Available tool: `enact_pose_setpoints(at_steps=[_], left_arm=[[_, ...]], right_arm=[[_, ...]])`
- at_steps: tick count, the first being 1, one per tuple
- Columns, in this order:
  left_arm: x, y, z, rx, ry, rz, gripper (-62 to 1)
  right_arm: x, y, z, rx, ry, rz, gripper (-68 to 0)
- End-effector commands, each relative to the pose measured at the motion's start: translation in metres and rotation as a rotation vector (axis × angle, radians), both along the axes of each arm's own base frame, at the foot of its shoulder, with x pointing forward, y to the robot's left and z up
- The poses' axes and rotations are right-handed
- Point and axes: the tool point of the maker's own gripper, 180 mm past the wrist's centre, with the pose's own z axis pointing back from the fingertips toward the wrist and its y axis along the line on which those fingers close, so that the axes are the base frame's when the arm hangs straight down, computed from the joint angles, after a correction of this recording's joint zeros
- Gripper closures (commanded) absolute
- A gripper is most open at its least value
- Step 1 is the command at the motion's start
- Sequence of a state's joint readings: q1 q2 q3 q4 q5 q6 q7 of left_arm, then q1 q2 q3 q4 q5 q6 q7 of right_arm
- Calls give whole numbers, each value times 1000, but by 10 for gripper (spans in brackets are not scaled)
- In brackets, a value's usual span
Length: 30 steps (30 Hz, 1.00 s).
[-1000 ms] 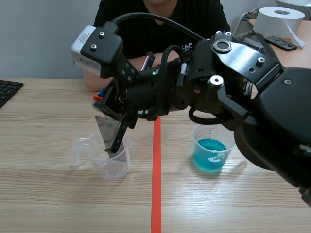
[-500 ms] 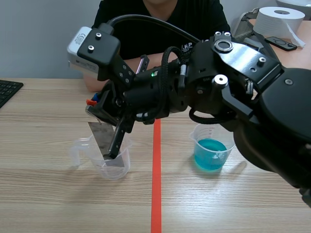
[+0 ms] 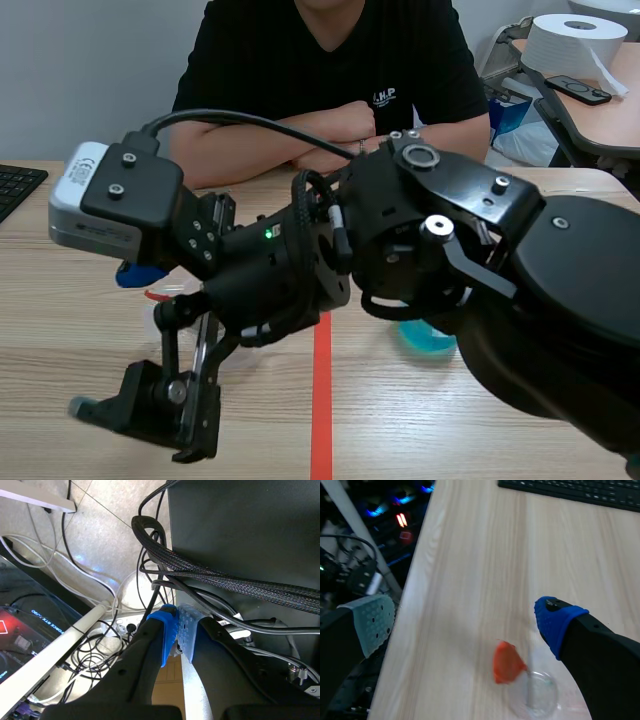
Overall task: Do the redox reaction experiment.
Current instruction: 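Return to the home posture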
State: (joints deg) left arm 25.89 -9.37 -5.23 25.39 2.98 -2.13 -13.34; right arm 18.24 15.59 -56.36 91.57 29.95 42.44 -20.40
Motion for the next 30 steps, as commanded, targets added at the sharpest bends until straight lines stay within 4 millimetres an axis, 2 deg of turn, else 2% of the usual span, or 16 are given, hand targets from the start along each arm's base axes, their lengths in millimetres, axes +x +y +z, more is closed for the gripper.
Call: enact_pose_setpoints(at_steps=[1,2,6,11,15,19,25,30], left_arm=[[0,-1,2,-3,-8,-1,-27],[0,-1,2,-3,-8,-1,-27],[0,-1,2,-3,-8,-1,-27],[0,-1,2,-4,-8,-1,-27],[0,-1,2,-3,-8,-1,-27],[0,-1,2,-4,-8,-1,-27],[0,-1,2,-4,-8,-1,-27],[0,-1,2,-4,-8,-1,-27]], right_arm=[[0,4,22,89,35,8,-639],[-2,5,29,125,65,11,-672],[0,5,49,217,119,4,-679],[44,-11,54,259,119,-202,-679],[70,-40,48,280,123,-343,-679],[81,-76,33,268,129,-442,-679],[83,-130,15,257,141,-572,-679],[72,-164,17,228,82,-644,-679]])
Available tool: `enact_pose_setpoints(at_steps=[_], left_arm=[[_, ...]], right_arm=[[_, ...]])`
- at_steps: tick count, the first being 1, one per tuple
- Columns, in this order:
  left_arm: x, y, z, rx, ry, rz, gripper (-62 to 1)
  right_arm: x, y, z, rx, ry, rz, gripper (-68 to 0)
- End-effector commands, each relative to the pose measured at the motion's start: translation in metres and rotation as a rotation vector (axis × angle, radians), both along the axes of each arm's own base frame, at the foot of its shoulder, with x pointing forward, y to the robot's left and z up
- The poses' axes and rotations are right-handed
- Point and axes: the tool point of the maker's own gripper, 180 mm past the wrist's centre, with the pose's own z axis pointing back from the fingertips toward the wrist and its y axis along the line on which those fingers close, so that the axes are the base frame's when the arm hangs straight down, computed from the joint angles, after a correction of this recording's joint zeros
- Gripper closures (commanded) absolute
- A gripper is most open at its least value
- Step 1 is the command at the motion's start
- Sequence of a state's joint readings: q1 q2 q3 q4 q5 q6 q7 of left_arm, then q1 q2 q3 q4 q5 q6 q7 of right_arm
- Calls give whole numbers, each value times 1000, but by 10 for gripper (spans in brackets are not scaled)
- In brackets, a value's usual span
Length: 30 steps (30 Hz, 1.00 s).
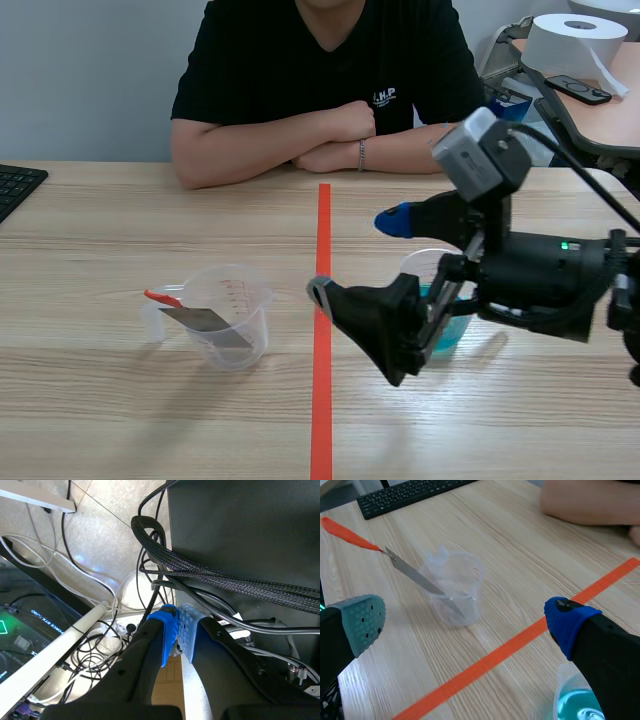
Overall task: Do the redox reaction experiment.
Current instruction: 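Return to the home posture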
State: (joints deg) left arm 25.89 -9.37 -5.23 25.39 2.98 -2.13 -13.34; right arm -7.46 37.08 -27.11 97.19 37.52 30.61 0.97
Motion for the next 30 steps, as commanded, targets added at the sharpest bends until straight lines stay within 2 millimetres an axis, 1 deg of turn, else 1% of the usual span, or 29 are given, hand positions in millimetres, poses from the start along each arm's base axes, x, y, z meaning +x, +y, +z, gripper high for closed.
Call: enact_pose_setpoints(at_steps=[1,4,7,12,15,19,30], left_arm=[[0,-1,2,-4,-8,-1,-27],[0,-1,2,-4,-8,-1,-27],[0,-1,2,-4,-8,-1,-27],[0,-1,2,-4,-8,-1,-27],[0,-1,2,-3,-8,-1,-27],[0,-1,2,-3,-8,-1,-27],[0,-1,2,-4,-8,-1,-27]], right_arm=[[-2,-1,22,20,-64,-5,-679],[-14,-14,27,-22,-86,-35,-679],[-32,-23,34,-41,-85,-54,-679],[-59,-31,44,-71,-89,-94,-679],[-72,-32,48,-88,-89,-93,-679],[-77,-34,49,-100,-81,-99,-679],[-75,-38,44,-143,-87,-114,-679]])
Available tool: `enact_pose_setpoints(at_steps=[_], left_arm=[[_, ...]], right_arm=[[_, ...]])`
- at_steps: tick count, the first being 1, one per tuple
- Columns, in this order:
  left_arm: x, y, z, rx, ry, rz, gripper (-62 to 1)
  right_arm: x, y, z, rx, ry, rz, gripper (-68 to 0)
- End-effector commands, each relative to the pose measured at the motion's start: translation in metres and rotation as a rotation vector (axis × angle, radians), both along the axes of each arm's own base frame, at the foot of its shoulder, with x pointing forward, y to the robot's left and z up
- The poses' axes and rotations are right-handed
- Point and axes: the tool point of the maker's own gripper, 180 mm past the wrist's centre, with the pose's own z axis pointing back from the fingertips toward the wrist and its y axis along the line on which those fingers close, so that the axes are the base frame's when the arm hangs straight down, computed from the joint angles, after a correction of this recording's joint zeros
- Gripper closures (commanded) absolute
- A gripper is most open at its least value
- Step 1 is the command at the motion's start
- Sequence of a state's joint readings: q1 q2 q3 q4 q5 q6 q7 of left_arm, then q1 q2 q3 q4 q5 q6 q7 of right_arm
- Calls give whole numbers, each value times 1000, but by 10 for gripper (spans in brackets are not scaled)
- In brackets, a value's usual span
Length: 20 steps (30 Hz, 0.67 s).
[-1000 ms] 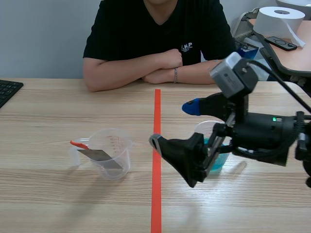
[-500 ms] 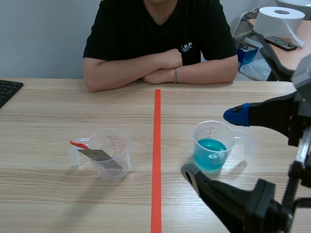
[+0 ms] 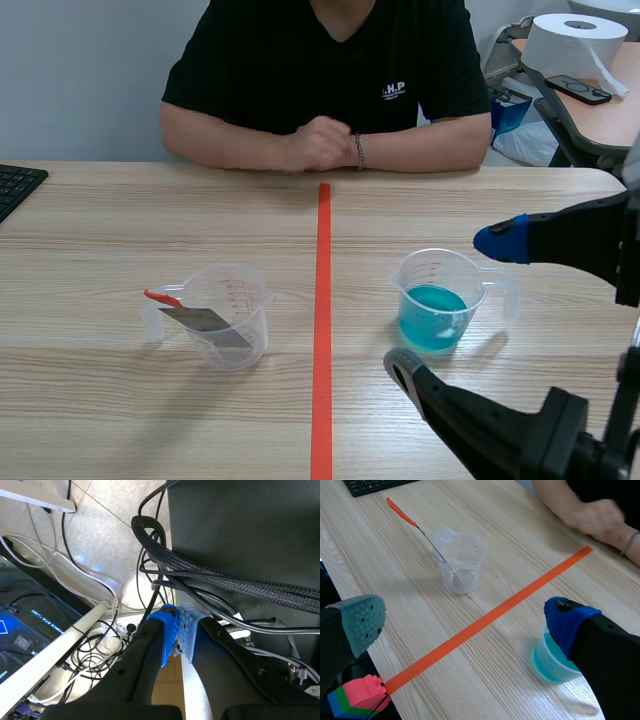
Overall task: Do the redox reaction experiment.
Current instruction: 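Return to the home posture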
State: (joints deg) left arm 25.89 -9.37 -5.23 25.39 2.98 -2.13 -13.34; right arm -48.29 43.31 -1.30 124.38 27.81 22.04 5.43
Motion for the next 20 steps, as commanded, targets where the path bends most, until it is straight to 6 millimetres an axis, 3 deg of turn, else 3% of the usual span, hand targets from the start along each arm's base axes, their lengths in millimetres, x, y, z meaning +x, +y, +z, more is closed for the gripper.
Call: enact_pose_setpoints(at_steps=[1,20], left_arm=[[0,-1,2,-4,-8,-1,-27],[0,-1,2,-4,-8,-1,-27]], right_arm=[[3,0,2,8,-8,-4,-679],[2,0,0,-10,-9,0,-679]])
